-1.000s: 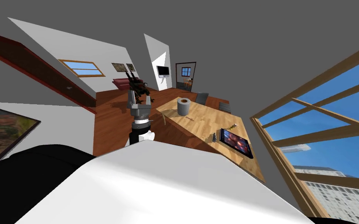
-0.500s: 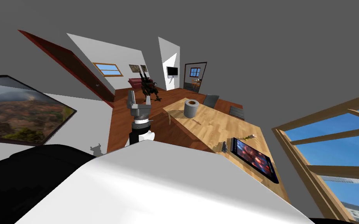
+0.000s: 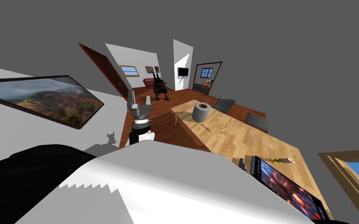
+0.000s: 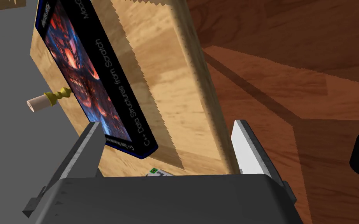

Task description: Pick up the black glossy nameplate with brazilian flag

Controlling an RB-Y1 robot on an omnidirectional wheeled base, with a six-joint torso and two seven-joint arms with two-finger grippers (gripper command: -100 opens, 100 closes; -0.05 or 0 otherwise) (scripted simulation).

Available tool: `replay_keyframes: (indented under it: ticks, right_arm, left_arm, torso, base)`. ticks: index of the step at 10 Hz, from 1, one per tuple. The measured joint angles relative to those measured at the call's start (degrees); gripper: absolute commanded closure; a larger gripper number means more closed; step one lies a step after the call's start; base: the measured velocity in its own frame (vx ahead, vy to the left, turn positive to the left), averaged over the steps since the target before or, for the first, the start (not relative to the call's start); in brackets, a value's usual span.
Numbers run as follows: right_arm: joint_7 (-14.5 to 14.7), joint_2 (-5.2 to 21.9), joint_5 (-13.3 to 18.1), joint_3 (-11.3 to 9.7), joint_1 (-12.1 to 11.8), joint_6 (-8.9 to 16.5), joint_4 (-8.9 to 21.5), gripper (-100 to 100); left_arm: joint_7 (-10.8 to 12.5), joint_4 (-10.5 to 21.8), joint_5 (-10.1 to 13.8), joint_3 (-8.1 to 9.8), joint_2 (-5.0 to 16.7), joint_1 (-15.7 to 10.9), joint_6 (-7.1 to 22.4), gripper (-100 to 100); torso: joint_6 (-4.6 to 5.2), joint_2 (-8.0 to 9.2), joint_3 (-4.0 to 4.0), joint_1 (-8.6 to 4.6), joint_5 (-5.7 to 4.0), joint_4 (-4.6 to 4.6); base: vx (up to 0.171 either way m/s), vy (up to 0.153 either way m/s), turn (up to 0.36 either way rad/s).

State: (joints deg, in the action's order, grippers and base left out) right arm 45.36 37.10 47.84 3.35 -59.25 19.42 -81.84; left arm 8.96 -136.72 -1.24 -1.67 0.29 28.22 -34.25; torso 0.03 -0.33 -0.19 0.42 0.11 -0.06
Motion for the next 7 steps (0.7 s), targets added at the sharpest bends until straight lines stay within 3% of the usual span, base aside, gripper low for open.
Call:
replay_keyframes:
  ticks: [3,5,6,7]
  right_arm:
    - [2.84,2.67,1.67,-0.48,-0.43,0.18,3.67,-100]
    - [4.38,3.52,2.22,-1.53,-0.52,0.08,4.34,-100]
    - [4.95,3.65,2.23,-2.16,-0.50,-0.10,4.03,-100]
    - [5.06,3.65,2.23,-2.23,-0.47,-0.15,3.96,0]
  left_arm:
    - [0.00,0.00,0.00,0.00,0.00,0.01,0.00,0]
    - [0.00,0.00,0.00,0.00,0.00,0.01,0.00,0]
    - [0.00,-0.01,0.00,0.01,0.00,0.01,0.00,0]
    - [0.00,-0.01,0.00,0.01,0.00,0.01,0.00,0]
  torso:
    - [0.02,-0.07,-0.05,-0.04,-0.01,-0.02]
    - [0.01,-0.09,-0.05,0.07,-0.01,-0.01]
    - [0.05,-0.18,-0.11,0.08,0.01,-0.04]
    - [0.10,0.11,0.04,-0.08,-0.01,0.00]
  base:
    - [0.140,0.086,0.284]
    - [0.171,0.106,0.265]
    - [0.086,0.036,0.025]
    - [0.016,0.007,-0.004]
